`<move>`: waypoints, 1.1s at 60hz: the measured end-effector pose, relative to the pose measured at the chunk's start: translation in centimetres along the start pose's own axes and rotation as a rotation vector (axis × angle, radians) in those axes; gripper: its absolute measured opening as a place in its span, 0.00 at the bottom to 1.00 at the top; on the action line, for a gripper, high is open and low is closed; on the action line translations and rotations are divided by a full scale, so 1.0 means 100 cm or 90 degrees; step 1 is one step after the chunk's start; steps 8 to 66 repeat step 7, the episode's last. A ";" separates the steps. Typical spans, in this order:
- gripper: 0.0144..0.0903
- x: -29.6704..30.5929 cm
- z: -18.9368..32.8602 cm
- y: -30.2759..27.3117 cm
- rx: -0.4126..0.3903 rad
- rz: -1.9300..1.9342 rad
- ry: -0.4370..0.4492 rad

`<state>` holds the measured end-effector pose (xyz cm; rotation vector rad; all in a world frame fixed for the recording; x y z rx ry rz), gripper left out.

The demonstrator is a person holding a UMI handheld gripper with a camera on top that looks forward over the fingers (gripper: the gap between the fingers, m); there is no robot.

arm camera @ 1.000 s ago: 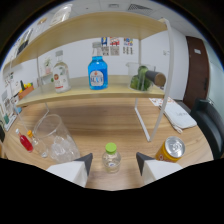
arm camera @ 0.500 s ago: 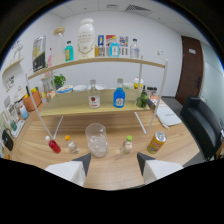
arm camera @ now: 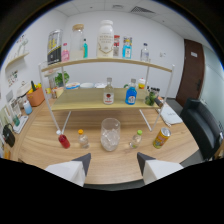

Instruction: Make me a cup of Vodka Sunrise.

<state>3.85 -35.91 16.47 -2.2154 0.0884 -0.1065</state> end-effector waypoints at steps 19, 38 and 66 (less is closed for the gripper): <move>0.94 -0.005 0.000 -0.001 0.002 -0.003 -0.002; 0.94 -0.005 0.000 -0.001 0.002 -0.003 -0.002; 0.94 -0.005 0.000 -0.001 0.002 -0.003 -0.002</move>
